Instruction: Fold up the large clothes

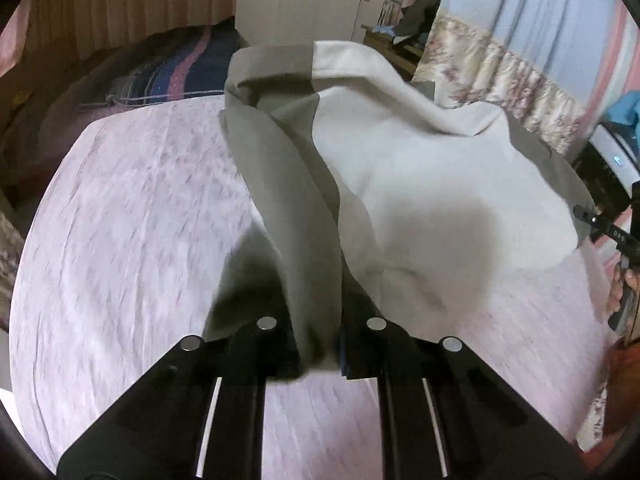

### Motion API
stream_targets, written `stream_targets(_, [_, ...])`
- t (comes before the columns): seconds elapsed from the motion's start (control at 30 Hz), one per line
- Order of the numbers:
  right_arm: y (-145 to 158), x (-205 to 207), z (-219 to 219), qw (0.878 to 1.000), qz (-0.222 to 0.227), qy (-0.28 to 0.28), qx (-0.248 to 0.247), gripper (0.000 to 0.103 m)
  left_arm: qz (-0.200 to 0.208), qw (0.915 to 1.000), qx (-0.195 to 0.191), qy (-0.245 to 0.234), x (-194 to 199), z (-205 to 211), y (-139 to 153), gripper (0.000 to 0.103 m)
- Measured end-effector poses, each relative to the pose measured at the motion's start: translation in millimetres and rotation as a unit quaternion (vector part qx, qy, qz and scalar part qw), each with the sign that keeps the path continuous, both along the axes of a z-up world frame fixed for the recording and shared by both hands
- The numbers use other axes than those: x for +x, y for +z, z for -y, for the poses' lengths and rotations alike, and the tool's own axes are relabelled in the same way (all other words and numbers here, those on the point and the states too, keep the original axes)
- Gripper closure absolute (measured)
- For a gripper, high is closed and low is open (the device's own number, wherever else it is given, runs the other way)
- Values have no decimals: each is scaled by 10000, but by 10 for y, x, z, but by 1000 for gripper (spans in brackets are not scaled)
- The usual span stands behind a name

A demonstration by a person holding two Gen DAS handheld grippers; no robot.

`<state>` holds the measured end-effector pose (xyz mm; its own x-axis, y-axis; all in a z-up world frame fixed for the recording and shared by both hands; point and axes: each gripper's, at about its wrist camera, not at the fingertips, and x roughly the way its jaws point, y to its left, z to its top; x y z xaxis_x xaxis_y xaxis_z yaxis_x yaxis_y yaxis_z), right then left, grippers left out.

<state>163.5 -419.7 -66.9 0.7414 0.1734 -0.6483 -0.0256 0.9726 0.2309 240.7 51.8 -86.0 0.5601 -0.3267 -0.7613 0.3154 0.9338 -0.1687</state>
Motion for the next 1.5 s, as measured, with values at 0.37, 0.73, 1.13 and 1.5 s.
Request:
stream_targets(0.37, [-334,-506,152,9947,-1014,78,-144,86,-435,9982,167,378,-658,-196,-206,44])
stream_targets(0.73, [333,130,115,9965,3,178,-821,44,593,9960,539,397,120,-203,224,3])
stream_targets(1.13, [-172,1598,131,9874,-1254,628,-726,72,8,9975,489,-512,1287,213,-61,56])
stream_targets(1.5, [521,1309,-86,9727,717,-242,-2192,102,1439,9881,473,255,1460,241,392,80])
